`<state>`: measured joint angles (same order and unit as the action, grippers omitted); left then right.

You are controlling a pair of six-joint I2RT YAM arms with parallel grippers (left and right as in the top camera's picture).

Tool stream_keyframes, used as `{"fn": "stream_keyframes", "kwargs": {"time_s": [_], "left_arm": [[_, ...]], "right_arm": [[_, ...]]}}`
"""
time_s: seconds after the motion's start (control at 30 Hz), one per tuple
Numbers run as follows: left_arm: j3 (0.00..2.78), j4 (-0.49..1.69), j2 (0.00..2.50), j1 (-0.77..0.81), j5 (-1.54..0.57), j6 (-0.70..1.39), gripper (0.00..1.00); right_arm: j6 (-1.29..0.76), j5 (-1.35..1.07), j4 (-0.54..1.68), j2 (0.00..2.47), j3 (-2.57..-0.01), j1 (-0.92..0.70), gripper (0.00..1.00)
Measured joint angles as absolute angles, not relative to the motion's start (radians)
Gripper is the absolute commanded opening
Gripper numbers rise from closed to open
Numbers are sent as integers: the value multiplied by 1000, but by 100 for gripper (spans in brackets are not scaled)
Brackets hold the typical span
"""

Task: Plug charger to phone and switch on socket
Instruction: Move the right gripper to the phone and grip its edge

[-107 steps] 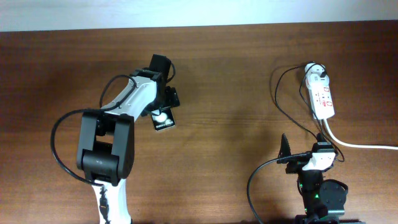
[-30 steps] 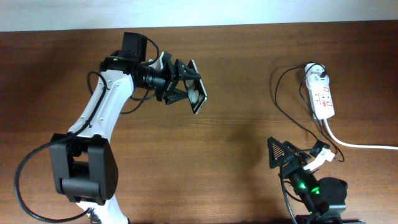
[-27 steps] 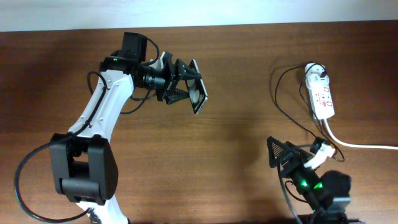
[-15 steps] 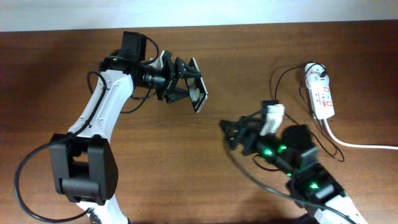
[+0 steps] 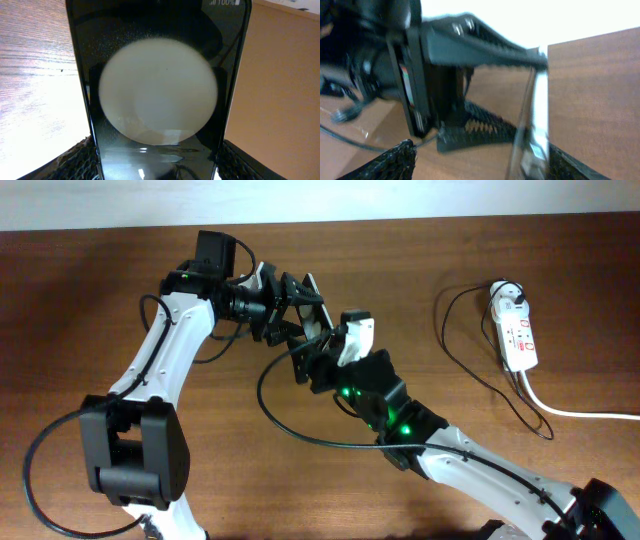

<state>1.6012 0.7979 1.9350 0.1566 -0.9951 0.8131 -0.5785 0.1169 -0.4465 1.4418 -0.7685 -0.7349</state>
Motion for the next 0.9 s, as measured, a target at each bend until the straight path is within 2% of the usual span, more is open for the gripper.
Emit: {"fn": "stream_keyframes", "kwargs": {"time_s": [0.13, 0.57, 0.67, 0.8, 0.9], "left_arm": [[1601, 798, 1935, 157, -995, 813, 64], [1601, 799, 1935, 157, -995, 813, 63], [1601, 798, 1935, 157, -995, 813, 63], [1601, 799, 1935, 157, -995, 813, 63], [1601, 799, 1935, 157, -995, 813, 63]], "right_arm": [[-565, 176, -449, 1469, -790, -735, 71], [-564, 232, -450, 1478, -790, -735, 65], [-564, 233, -485, 1503, -793, -735, 60], [-564, 236, -498, 1510, -793, -735, 59], [-564, 236, -499, 1510, -793, -735, 51]]}}
